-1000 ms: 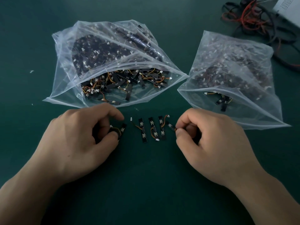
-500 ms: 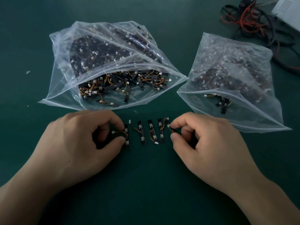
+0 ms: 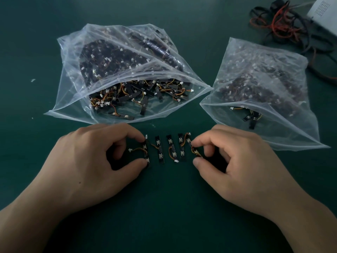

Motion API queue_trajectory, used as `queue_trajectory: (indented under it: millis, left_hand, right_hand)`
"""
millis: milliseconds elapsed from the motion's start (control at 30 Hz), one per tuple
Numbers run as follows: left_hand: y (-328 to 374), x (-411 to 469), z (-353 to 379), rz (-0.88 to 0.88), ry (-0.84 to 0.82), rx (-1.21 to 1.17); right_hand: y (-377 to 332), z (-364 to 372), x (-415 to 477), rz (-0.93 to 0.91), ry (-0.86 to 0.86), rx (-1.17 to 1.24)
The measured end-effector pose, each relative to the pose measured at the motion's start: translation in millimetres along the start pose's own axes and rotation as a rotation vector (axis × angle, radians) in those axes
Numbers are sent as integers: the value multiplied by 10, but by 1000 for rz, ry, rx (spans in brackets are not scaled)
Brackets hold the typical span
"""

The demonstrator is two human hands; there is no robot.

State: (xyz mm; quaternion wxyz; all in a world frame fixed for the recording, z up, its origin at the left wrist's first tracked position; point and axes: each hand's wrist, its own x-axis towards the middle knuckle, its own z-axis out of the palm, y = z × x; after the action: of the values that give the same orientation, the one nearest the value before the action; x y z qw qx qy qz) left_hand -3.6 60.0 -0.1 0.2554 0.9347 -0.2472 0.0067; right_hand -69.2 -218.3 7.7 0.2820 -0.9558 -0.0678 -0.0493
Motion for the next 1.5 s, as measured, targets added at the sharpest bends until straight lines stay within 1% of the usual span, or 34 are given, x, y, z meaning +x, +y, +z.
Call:
queue_trajectory:
  millis: [400,700,767,833,933,1000,1100,1167,1333,1500]
  left_hand:
    - [21,7,29,16,20,-6]
    - [43,18,24,-1,30,-45]
    - [44,27,39,-17,67,-89]
    - [47,48,59,-55,147,-124]
    - [87,90,82,-63,288,-12]
    - [130,120,77,-118,325,64]
    - [188,144,82,-257,220,104]
    - [200,146,96,-316,163,129]
    - [179,167,111,-352,222,121]
    - [121,147,141,-291,289,118]
  right_hand:
    - [44,49,32,39,42,86]
    - [25,46,22,45,42,80]
    - [21,45,21,42,52,91]
    - [21,47,21,41,71,108]
    - [21,69,24,41,91,111]
    - [21,79,28,37,96,93]
    - [11,87,31,36,105,79]
    - [10,92,32,35,108,78]
    - [13,94,33,26,107,81]
    - [16,98,27,27,111,79]
